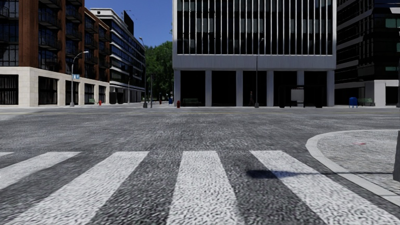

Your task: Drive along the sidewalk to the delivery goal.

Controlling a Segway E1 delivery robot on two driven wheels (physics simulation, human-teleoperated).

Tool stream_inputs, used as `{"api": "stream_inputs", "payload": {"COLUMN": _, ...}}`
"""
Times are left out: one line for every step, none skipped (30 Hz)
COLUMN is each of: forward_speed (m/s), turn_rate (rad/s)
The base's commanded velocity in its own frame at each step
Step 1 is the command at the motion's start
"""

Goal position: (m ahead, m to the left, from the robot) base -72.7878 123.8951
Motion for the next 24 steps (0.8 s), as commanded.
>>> {"api": "stream_inputs", "payload": {"forward_speed": 0.33, "turn_rate": 0.3}}
{"api": "stream_inputs", "payload": {"forward_speed": 0.67, "turn_rate": 0.36}}
{"api": "stream_inputs", "payload": {"forward_speed": 0.83, "turn_rate": 0.38}}
{"api": "stream_inputs", "payload": {"forward_speed": 0.89, "turn_rate": 0.41}}
{"api": "stream_inputs", "payload": {"forward_speed": 0.89, "turn_rate": 0.41}}
{"api": "stream_inputs", "payload": {"forward_speed": 0.93, "turn_rate": 0.45}}
{"api": "stream_inputs", "payload": {"forward_speed": 0.93, "turn_rate": 0.46}}
{"api": "stream_inputs", "payload": {"forward_speed": 0.95, "turn_rate": 0.49}}
{"api": "stream_inputs", "payload": {"forward_speed": 0.99, "turn_rate": 0.5}}
{"api": "stream_inputs", "payload": {"forward_speed": 1.07, "turn_rate": 0.51}}
{"api": "stream_inputs", "payload": {"forward_speed": 1.07, "turn_rate": 0.51}}
{"api": "stream_inputs", "payload": {"forward_speed": 1.14, "turn_rate": 0.52}}
{"api": "stream_inputs", "payload": {"forward_speed": 1.21, "turn_rate": 0.55}}
{"api": "stream_inputs", "payload": {"forward_speed": 1.23, "turn_rate": 0.61}}
{"api": "stream_inputs", "payload": {"forward_speed": 1.24, "turn_rate": 0.64}}
{"api": "stream_inputs", "payload": {"forward_speed": 1.25, "turn_rate": 0.65}}
{"api": "stream_inputs", "payload": {"forward_speed": 1.25, "turn_rate": 0.65}}
{"api": "stream_inputs", "payload": {"forward_speed": 1.29, "turn_rate": 0.66}}
{"api": "stream_inputs", "payload": {"forward_speed": 1.35, "turn_rate": 0.66}}
{"api": "stream_inputs", "payload": {"forward_speed": 1.37, "turn_rate": 0.66}}
{"api": "stream_inputs", "payload": {"forward_speed": 1.37, "turn_rate": 0.66}}
{"api": "stream_inputs", "payload": {"forward_speed": 1.37, "turn_rate": 0.66}}
{"api": "stream_inputs", "payload": {"forward_speed": 1.38, "turn_rate": 0.66}}
{"api": "stream_inputs", "payload": {"forward_speed": 1.38, "turn_rate": 0.67}}
